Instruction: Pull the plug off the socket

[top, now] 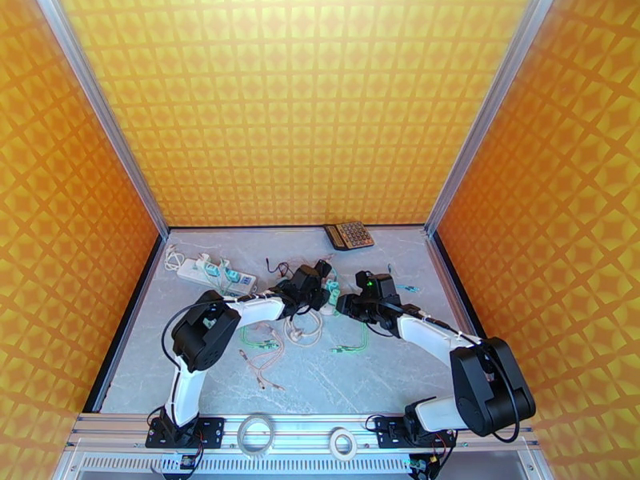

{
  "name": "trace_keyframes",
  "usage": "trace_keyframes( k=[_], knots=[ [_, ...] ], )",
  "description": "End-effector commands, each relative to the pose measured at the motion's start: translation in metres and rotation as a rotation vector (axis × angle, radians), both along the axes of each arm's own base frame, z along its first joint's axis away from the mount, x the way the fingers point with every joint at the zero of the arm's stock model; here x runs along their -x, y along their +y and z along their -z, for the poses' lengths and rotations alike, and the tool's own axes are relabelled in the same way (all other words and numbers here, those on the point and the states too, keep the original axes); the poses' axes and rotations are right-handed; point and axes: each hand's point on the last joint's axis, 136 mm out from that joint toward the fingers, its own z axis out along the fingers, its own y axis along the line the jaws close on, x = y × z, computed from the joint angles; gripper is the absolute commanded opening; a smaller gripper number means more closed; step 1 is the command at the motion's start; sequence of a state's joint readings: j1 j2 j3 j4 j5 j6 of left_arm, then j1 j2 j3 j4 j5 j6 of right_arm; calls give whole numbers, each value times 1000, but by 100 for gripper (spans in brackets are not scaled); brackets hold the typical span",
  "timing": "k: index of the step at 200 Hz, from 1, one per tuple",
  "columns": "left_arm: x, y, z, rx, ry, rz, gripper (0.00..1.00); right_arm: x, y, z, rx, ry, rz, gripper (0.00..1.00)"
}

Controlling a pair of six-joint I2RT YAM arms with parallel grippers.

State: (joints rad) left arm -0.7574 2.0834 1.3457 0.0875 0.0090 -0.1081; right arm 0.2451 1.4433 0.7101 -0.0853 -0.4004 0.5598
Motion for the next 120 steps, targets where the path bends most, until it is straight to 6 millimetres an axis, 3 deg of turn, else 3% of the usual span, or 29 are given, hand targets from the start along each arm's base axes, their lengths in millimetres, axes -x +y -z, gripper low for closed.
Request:
trace_keyframes(
  k=[1,28,57,120],
  knots=[
    [2,3,13,-13,28,-6,26,-15,0,-22,-41,-54,19,45],
    [10,7,11,-11,50,-14,27,-24,-3,-25,-83,-50,32,45],
    [22,8,12,-14,78,-17,27,-27,10,-25,-148,-34,-25,45],
    [38,1,7,8,113,-28,27,-28,16,1,-166,56,-43,44]
  ],
)
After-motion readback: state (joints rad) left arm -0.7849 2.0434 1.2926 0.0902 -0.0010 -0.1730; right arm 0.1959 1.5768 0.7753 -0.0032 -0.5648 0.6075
